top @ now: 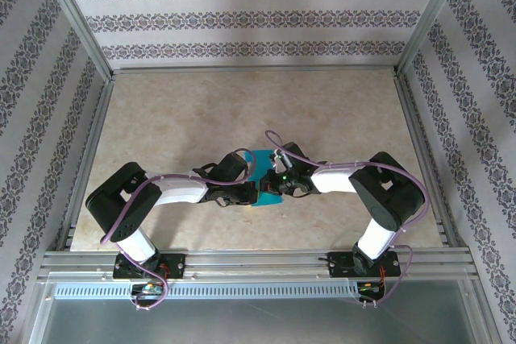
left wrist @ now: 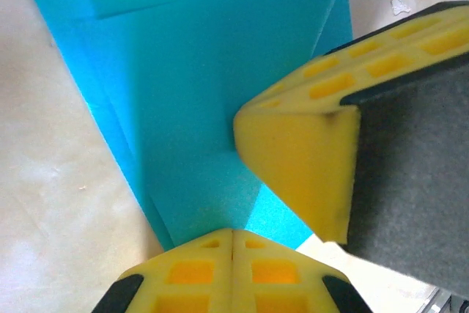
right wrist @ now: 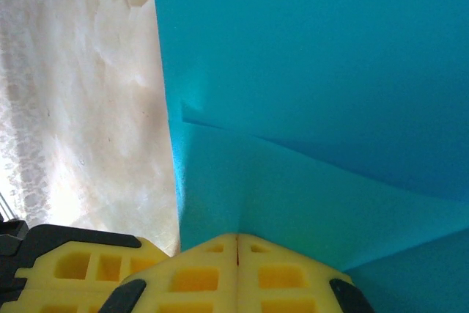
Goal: Fold a paper plane with a square sheet of paper (fold left side to right side)
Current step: Fold the triangle a second time at the center of the table.
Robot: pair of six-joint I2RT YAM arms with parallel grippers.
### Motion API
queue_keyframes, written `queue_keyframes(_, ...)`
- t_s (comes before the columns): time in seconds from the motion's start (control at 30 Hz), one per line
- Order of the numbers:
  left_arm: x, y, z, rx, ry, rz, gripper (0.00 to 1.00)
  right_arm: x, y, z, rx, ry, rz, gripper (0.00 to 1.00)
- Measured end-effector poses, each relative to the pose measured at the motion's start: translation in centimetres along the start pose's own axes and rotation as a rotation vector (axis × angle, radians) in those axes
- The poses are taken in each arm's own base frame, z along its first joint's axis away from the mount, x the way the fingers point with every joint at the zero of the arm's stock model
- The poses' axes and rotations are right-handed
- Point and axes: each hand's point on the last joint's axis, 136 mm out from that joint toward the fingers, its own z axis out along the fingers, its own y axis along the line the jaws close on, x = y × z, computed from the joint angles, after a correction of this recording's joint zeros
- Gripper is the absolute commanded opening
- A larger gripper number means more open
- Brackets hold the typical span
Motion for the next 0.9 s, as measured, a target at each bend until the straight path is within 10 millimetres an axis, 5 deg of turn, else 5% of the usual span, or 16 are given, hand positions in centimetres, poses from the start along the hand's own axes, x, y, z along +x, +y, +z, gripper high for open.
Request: queue_keyframes(0.9,-0.6,0.0,0.1,-0.007,-0.024,0.004,0.00,-6.1,-4.6,-3.5,0.036,-0.101,0.050,0.00)
